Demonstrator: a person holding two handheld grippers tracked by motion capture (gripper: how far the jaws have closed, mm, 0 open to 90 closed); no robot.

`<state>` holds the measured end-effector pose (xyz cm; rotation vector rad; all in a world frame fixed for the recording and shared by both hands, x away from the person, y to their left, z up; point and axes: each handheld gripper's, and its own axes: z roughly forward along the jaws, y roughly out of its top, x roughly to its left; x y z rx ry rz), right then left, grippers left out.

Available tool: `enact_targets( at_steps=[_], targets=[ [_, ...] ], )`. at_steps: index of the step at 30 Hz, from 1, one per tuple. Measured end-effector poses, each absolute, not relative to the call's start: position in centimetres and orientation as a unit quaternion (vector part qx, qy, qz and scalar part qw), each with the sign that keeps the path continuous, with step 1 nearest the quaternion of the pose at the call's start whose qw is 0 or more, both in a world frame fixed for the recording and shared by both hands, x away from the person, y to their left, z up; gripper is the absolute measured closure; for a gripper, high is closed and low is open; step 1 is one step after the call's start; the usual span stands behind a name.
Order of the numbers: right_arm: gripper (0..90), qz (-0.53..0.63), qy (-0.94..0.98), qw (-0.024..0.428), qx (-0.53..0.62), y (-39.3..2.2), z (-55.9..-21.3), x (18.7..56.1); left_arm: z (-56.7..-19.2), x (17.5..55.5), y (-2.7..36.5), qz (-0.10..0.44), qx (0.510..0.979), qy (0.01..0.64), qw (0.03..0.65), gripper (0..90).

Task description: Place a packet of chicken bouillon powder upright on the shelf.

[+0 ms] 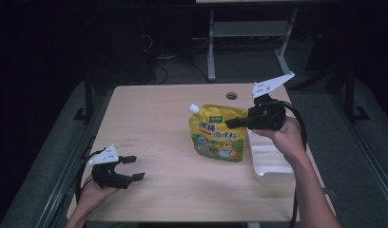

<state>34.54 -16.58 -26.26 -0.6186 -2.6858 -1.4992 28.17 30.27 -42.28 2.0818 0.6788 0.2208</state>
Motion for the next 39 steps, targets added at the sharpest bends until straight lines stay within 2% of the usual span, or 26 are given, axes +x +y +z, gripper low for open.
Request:
enact_targets(
  at_steps=[19, 39],
  targets=[
    [89.5, -0.473, -0.850, -0.020, -0.230, -21.3, -25.5, 34.3, -42.3, 28.2, 30.4, 0.089, 0.842, 0.274, 0.455, 23.8],
    [89.4, -0.476, -0.837, -0.030, -0.269, -26.1, -26.2, 35.3, -42.6, 28.5, 30.3, 0.085, 0.841, 0.282, 0.454, 23.5]
  ],
)
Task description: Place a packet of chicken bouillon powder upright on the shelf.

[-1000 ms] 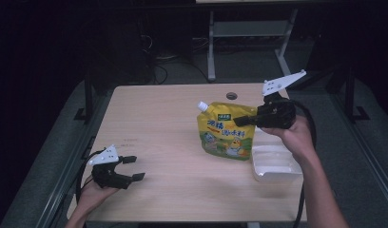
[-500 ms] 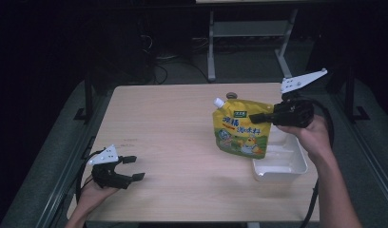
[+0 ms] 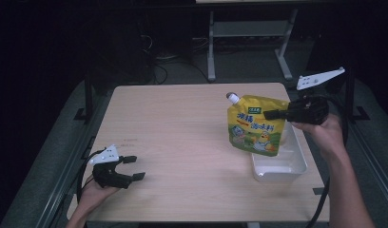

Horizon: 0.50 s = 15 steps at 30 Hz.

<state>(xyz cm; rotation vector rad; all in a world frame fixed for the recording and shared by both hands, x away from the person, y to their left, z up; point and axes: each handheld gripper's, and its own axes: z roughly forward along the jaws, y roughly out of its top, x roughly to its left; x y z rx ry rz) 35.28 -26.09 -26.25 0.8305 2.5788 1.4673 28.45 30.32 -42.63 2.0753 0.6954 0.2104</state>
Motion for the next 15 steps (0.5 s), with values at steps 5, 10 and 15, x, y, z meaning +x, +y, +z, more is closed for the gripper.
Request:
enact_targets(
  at_steps=[5, 10, 15],
  targets=[
    [89.4, 0.480, 0.832, 0.032, 0.276, -27.3, -26.3, 35.6, -42.7, 28.5, 30.4, 0.086, 0.838, 0.286, 0.457, 23.5],
    [89.4, 0.482, 0.827, 0.035, 0.285, -28.7, -26.4, 36.1, -42.7, 28.6, 30.5, 0.089, 0.834, 0.292, 0.459, 23.5],
    [89.4, 0.480, 0.825, 0.037, 0.297, -30.1, -26.5, 36.9, -42.6, 28.5, 30.8, 0.092, 0.830, 0.299, 0.461, 23.3]
  ],
)
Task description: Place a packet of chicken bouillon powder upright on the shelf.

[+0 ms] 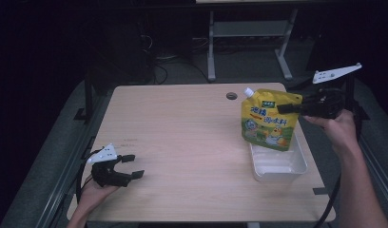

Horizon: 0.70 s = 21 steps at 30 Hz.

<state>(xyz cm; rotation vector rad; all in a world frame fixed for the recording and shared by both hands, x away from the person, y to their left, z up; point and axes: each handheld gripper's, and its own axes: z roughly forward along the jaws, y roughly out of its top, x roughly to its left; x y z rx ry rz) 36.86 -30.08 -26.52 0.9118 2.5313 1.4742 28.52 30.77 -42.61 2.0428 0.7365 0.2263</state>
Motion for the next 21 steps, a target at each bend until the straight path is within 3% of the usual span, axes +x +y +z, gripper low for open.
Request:
enact_targets(
  at_steps=[21],
  targets=[
    [89.2, 0.452, 0.828, 0.050, 0.328, -31.4, -29.2, 39.5, -42.7, 28.4, 31.6, 0.097, 0.824, 0.314, 0.461, 23.0]
  ],
)
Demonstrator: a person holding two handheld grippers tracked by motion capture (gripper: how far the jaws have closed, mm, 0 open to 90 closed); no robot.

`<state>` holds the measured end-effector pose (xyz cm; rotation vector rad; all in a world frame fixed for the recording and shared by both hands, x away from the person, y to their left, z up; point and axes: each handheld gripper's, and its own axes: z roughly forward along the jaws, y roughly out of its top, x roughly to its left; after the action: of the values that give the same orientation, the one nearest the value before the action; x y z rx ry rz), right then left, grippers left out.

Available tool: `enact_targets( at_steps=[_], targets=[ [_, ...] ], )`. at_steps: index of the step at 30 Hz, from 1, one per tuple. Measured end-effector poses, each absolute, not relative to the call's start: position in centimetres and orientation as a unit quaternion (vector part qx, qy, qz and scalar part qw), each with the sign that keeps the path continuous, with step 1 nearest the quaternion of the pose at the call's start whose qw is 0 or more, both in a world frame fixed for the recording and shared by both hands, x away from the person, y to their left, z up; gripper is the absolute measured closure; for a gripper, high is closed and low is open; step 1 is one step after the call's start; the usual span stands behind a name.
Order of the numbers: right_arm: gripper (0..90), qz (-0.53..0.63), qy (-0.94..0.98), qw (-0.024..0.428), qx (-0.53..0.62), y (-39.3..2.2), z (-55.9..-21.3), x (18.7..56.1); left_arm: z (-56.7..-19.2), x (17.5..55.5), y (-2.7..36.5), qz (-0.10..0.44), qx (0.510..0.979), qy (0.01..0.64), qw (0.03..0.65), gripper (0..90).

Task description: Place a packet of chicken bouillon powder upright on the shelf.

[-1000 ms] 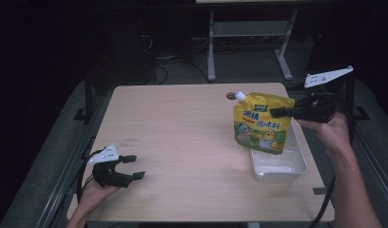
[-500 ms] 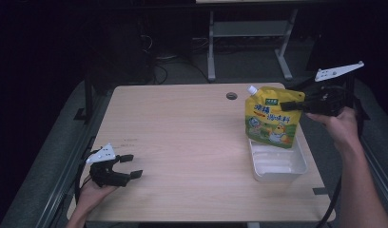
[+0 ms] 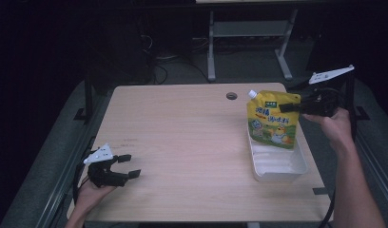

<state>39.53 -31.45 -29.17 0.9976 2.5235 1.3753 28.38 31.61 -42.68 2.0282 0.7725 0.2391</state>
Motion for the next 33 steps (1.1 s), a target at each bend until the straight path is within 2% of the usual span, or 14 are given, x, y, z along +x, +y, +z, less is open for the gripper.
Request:
enact_targets(
  at_steps=[4, 18, 26, 27, 33],
  targets=[
    [89.0, 0.442, 0.831, 0.061, 0.333, -31.2, -29.6, 39.8, -42.7, 28.4, 31.6, 0.096, 0.824, 0.314, 0.461, 23.0],
    [87.2, 0.442, 0.820, 0.054, 0.359, -31.8, -31.9, 39.6, -42.8, 28.4, 31.5, 0.093, 0.824, 0.314, 0.462, 22.9],
    [79.6, 0.448, 0.809, 0.063, 0.376, -32.6, -31.6, 38.9, -42.8, 28.4, 31.4, 0.091, 0.825, 0.311, 0.462, 22.7],
    [75.6, 0.450, 0.805, 0.068, 0.380, -32.7, -31.3, 38.7, -42.8, 28.4, 31.4, 0.091, 0.826, 0.310, 0.461, 22.7],
    [73.0, 0.457, 0.800, 0.078, 0.381, -32.6, -30.4, 38.5, -42.8, 28.4, 31.3, 0.089, 0.827, 0.309, 0.462, 22.5]
  ],
)
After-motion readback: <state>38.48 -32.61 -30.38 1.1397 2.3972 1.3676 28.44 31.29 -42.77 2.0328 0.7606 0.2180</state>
